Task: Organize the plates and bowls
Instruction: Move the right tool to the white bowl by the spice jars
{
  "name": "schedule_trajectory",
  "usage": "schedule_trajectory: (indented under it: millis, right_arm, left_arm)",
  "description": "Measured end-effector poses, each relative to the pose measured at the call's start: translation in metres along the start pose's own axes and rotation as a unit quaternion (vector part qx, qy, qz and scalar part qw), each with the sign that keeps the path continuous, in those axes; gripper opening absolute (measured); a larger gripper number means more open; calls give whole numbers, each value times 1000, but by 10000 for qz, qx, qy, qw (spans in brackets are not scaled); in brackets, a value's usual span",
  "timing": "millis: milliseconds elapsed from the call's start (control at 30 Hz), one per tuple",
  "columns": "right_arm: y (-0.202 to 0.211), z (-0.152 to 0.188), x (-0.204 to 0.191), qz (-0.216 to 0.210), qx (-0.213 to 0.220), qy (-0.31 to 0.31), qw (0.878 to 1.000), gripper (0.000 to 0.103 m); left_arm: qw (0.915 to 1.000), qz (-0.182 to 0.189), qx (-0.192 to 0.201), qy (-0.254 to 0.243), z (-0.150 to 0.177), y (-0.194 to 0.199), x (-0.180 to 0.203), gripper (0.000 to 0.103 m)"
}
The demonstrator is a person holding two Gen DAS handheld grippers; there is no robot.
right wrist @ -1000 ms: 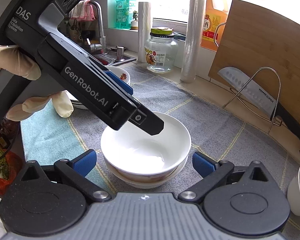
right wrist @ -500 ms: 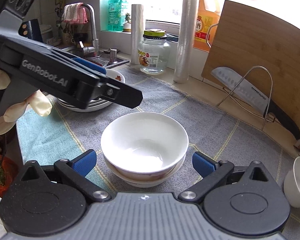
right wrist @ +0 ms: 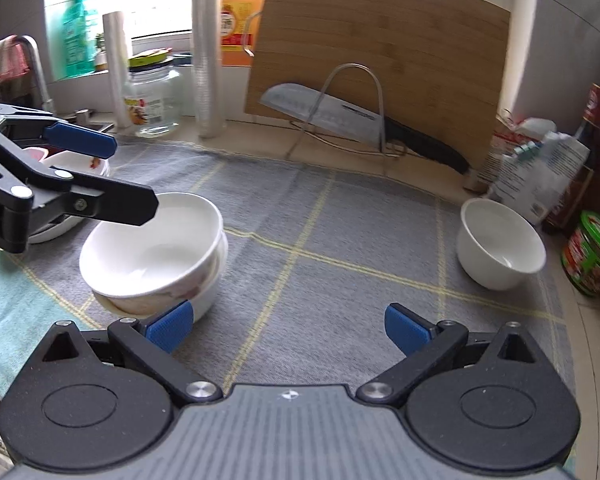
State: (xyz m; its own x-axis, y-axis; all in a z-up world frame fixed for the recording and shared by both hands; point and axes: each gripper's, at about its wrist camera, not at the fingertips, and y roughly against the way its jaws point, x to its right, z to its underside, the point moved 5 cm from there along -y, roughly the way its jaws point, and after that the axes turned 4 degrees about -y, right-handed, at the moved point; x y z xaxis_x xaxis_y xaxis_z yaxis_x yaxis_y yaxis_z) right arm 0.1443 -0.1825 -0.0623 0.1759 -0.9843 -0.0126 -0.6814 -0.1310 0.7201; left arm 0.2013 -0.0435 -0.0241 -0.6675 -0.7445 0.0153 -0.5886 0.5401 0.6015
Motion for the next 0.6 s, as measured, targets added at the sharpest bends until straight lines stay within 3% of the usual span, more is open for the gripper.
schedule_trajectory:
  millis: [333, 600]
  right_arm:
    - [-16, 16, 79, 630, -350, -352, 9968, 103]
    - [-30, 20, 150, 772, -632, -75, 9950, 103]
  left_arm:
    - [10000, 53, 46, -53, -20, -26, 58, 101]
    - [9999, 123, -27, 83, -29, -78, 114, 101]
